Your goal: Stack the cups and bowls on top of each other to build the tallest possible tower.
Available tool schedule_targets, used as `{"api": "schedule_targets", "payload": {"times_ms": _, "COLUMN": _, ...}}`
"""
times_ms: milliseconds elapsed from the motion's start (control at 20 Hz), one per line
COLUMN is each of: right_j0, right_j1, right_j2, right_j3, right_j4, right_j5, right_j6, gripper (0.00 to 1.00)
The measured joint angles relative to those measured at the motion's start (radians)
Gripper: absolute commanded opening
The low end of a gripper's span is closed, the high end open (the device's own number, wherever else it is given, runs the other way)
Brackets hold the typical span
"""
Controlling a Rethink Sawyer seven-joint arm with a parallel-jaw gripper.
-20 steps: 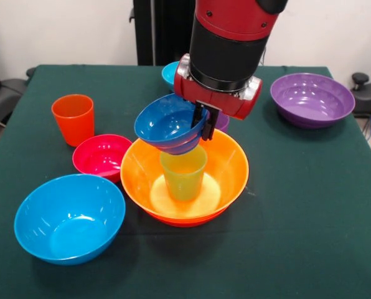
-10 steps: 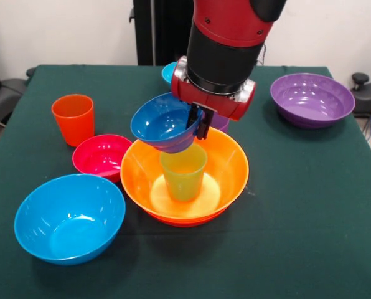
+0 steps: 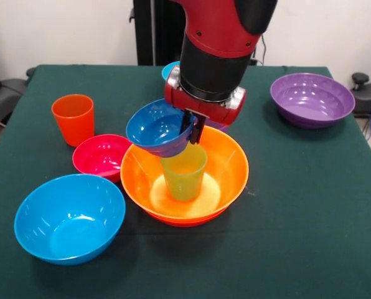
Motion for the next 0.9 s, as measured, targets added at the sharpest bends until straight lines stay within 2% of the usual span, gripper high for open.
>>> {"api": "schedule_targets", "payload": {"times_ms": 900, "right_j0": -0.008, "right_j1": 0.000, "right_j2": 0.040, "right_j3": 0.000, "right_j4": -0.032, "right_j5": -0.013, "right_j6": 0.000, "gripper": 0.00}}
